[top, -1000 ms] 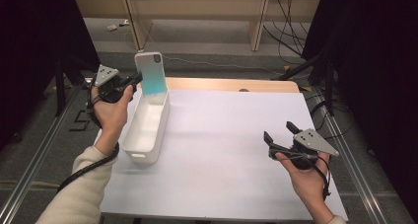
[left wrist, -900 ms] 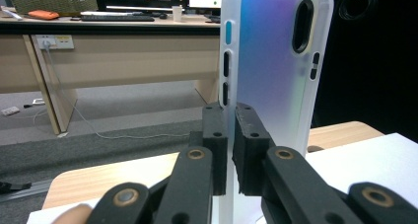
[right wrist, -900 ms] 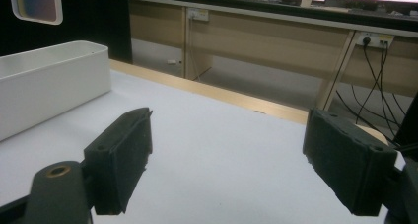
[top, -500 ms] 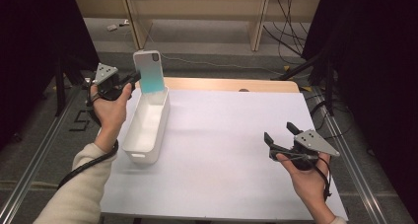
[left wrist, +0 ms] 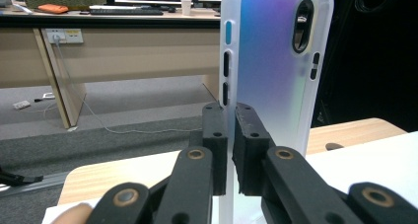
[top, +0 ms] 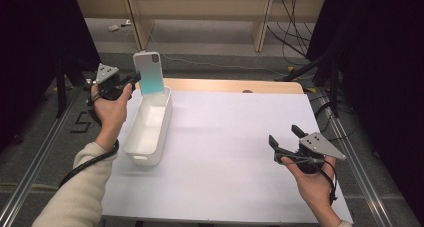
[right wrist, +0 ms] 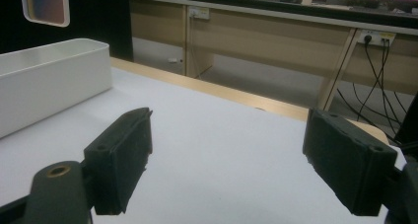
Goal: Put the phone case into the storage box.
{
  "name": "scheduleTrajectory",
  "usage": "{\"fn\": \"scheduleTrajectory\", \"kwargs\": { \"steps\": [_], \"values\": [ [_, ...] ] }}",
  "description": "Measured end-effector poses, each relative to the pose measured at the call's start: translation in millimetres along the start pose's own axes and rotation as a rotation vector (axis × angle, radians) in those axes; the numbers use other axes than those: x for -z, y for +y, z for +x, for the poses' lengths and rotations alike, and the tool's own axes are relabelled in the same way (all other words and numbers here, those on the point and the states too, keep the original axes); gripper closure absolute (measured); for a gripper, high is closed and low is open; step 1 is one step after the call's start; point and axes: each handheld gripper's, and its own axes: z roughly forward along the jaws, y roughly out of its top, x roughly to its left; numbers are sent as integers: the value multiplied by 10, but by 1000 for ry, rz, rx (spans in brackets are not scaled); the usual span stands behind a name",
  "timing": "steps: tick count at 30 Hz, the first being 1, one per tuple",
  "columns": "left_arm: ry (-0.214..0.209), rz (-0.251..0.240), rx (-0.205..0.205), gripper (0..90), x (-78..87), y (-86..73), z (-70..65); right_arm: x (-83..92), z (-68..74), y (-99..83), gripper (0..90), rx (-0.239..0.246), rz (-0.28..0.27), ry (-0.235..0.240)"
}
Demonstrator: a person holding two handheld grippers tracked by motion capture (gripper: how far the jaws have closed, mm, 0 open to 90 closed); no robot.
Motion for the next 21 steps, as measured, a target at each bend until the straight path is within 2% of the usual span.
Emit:
{"fn": "scheduleTrajectory", "kwargs": {
  "steps": [21],
  "values": [
    [0, 13, -4, 847, -140, 1, 63, 8, -9, 2, 199, 2, 6, -1]
  ]
}}
